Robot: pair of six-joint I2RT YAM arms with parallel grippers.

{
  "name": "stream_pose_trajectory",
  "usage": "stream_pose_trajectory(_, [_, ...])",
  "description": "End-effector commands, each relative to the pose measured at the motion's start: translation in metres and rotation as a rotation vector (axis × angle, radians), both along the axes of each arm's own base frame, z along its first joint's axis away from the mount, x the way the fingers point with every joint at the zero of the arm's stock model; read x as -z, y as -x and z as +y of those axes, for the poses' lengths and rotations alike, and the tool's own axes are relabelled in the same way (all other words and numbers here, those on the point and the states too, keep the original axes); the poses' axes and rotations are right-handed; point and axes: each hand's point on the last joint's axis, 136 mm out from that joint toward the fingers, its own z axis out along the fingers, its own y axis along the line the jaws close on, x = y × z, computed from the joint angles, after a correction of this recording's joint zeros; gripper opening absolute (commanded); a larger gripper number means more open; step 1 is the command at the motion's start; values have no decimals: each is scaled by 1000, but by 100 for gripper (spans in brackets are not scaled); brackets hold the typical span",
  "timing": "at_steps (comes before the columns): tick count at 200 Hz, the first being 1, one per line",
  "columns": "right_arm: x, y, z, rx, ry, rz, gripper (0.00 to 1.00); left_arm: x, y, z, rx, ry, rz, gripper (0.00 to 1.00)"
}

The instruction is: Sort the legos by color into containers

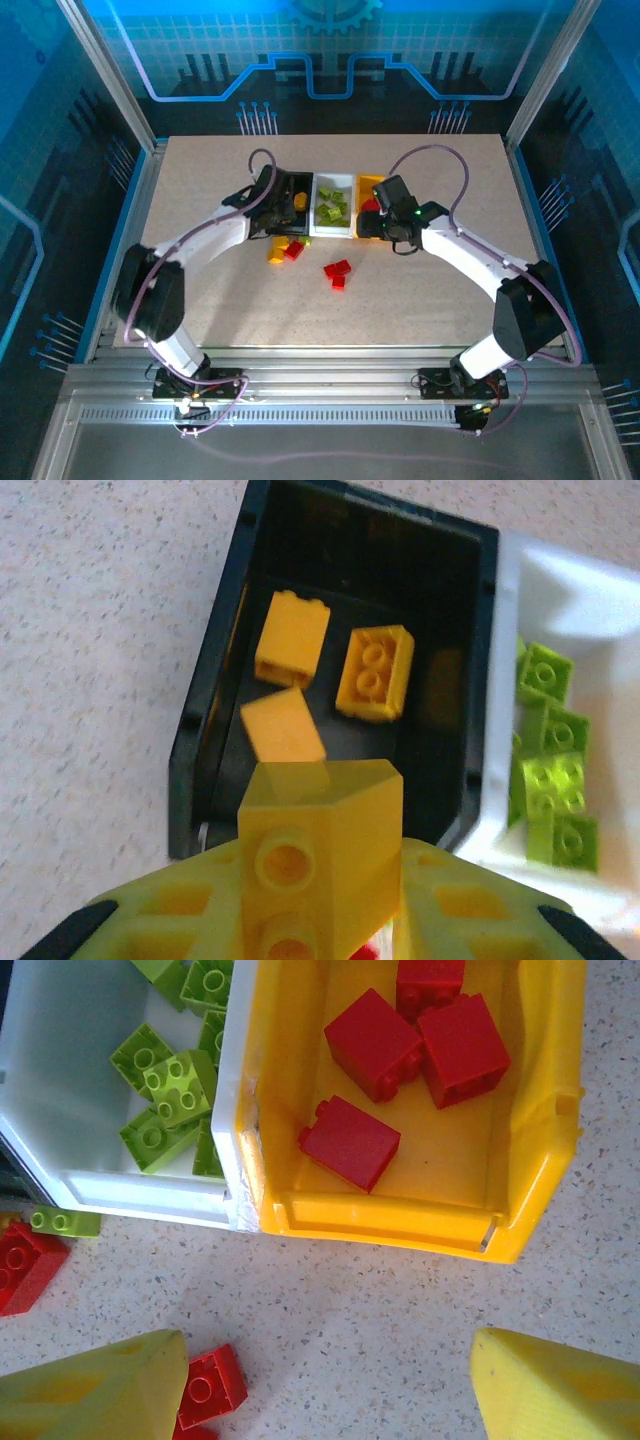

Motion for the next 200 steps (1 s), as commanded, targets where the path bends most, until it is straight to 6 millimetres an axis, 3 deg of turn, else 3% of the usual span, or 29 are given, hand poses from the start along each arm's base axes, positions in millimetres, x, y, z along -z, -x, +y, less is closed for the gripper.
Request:
stream_pose_trajectory(1, [-10, 3, -8, 29, -24, -20, 76, 2, -29, 4, -30, -23, -10, 32])
stream_pose_trajectory(36, [-3, 10, -7, 16, -43, 0, 76, 27, -53, 4, -55, -38, 51, 32])
stream_pose_trajectory(55, [3, 14, -4, 3, -56, 17, 76, 35, -57, -2, -49, -19, 71, 41])
stream_pose_trajectory(87, [11, 20, 2, -24, -76, 44, 77, 25, -58, -14, -26, 14, 41, 57])
stream_pose_trajectory(110, [15, 26, 12, -69, -96, 61, 78, 8, -53, -22, -5, 43, 13, 62])
stream_pose_trajectory(138, [25, 39, 32, -149, -101, 110, 80, -24, -32, -40, 50, 117, -55, 74])
stream_pose_trajectory(167, [41, 59, 57, -241, -84, 157, 80, -51, 5, -54, 116, 187, -104, 89])
stream_pose_trajectory(185, [51, 71, 71, -291, -68, 184, 81, -54, 33, -57, 150, 198, -108, 99])
stream_pose_trajectory(200, [61, 80, 80, -320, -41, 206, 81, -54, 56, -50, 155, 206, -109, 99])
